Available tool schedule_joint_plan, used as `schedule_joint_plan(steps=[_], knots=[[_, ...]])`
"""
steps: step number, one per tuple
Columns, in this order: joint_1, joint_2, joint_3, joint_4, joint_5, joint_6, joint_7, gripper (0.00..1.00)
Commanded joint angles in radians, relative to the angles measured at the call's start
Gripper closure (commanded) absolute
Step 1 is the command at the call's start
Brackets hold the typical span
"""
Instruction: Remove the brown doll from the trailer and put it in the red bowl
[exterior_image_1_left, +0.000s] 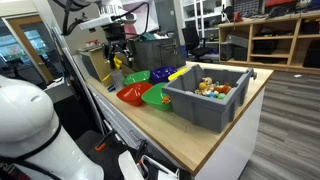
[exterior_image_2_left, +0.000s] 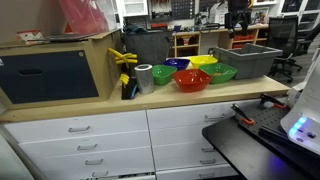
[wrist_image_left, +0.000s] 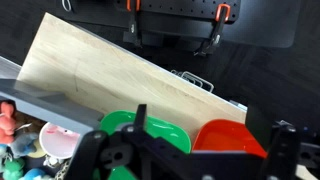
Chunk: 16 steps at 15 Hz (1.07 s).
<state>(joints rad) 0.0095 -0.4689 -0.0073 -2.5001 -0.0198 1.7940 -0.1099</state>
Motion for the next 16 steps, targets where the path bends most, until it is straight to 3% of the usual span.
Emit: schedule_joint_plan(steps=[1,16], knots=[[0.004,0.000,-0.003,0.001,-0.001,-0.001,0.002,0.00],[0.005,0.015,-0.004,0.017,-0.005,-0.003,-0.008,0.00]])
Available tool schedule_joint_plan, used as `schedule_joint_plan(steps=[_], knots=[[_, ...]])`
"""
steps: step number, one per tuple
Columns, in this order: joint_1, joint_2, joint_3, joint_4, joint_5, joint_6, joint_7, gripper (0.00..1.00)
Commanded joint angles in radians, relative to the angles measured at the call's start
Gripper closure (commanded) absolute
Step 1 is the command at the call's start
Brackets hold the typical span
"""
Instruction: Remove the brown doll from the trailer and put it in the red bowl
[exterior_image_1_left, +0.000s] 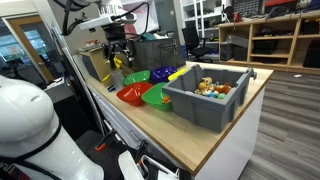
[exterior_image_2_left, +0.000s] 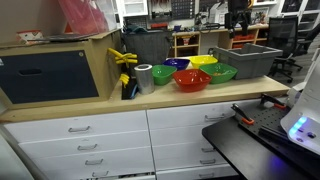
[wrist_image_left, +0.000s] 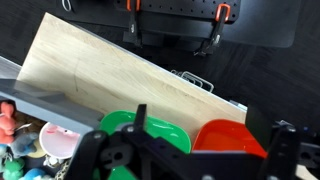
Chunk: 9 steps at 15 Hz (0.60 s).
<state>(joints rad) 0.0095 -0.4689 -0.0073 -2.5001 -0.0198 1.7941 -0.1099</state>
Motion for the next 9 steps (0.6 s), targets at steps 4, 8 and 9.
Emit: schedule_joint_plan(steps=[4,8,9], knots=[[-0.009,0.061,-0.020,0.077,-0.011,0.021,-0.008,0.00],[-0.024,0.140,-0.042,0.164,-0.002,0.088,0.002,0.00],[-0.028,0.162,-0.047,0.183,-0.002,0.108,0.004,0.00]])
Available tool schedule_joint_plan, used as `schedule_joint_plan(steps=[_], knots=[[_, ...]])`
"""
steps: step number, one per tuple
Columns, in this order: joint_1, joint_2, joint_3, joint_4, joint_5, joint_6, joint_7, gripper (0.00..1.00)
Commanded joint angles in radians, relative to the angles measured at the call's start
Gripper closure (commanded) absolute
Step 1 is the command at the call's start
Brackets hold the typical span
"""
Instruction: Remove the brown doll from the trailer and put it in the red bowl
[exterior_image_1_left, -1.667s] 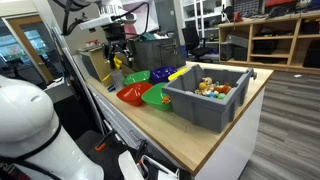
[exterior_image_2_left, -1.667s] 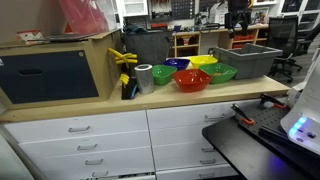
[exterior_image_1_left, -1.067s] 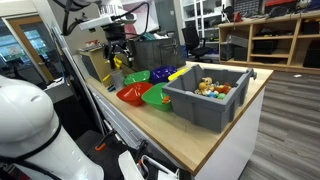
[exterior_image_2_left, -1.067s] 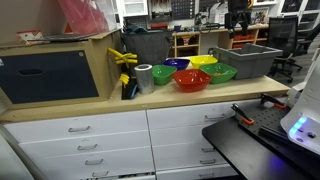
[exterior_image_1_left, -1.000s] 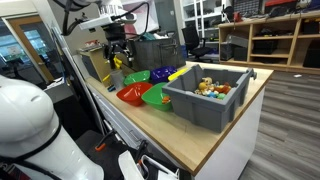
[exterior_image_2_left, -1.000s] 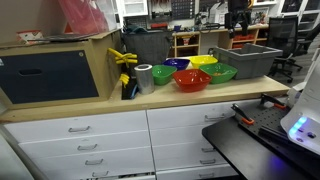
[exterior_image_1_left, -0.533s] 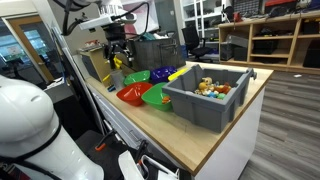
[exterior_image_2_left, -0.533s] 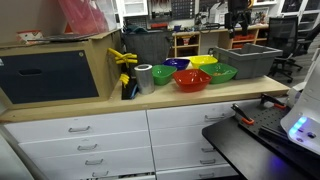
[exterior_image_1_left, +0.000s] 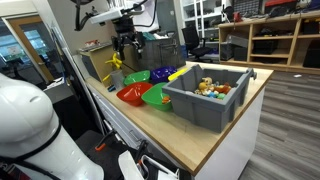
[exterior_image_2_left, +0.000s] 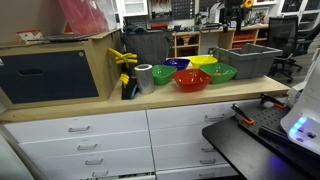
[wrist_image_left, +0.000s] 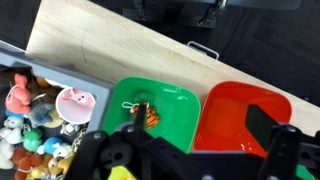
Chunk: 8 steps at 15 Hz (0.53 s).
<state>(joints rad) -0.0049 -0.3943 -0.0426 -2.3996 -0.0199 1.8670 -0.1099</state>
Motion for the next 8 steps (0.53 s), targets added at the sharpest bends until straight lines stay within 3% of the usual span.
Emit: schedule_joint_plan(steps=[1,8], knots=[[-0.018,0.111,-0.017,0.104,-0.002,0.054,0.007,0.00],[-0.075,0.282,-0.053,0.269,-0.011,0.177,0.062,0.00]])
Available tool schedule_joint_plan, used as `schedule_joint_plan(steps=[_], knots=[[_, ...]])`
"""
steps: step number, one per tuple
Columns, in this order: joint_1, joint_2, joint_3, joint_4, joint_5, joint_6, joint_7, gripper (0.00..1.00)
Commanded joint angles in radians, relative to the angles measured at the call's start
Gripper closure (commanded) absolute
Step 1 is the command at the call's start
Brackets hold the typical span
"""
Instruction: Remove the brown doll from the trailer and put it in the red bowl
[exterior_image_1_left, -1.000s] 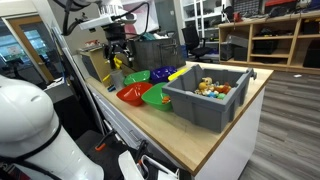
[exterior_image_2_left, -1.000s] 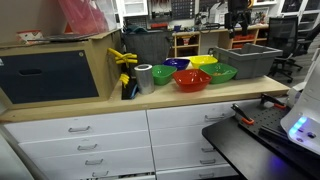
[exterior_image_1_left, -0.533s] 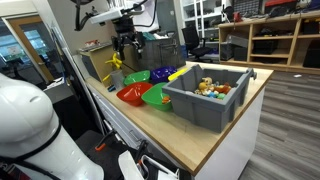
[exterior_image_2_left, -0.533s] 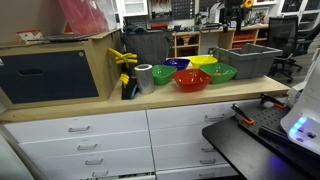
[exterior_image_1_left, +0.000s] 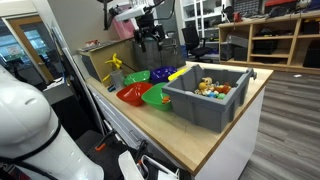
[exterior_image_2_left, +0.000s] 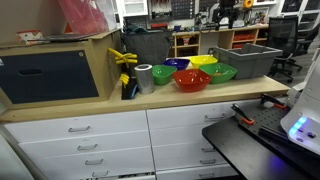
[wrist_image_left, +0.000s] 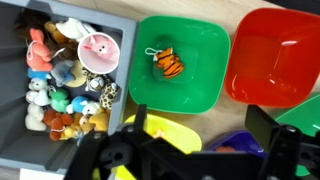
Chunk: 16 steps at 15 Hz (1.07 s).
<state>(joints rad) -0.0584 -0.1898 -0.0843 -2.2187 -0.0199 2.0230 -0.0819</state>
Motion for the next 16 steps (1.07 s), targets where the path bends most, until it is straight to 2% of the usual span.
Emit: schedule_joint_plan(steps=[1,9,16], knots=[[-0.032,0.100,-0.018,0.114,-0.018,0.028,0.047,0.00],[-0.103,0.247,-0.082,0.289,-0.011,0.036,0.068,0.00],[-0.157,0.366,-0.134,0.379,-0.027,0.042,0.087,0.00]])
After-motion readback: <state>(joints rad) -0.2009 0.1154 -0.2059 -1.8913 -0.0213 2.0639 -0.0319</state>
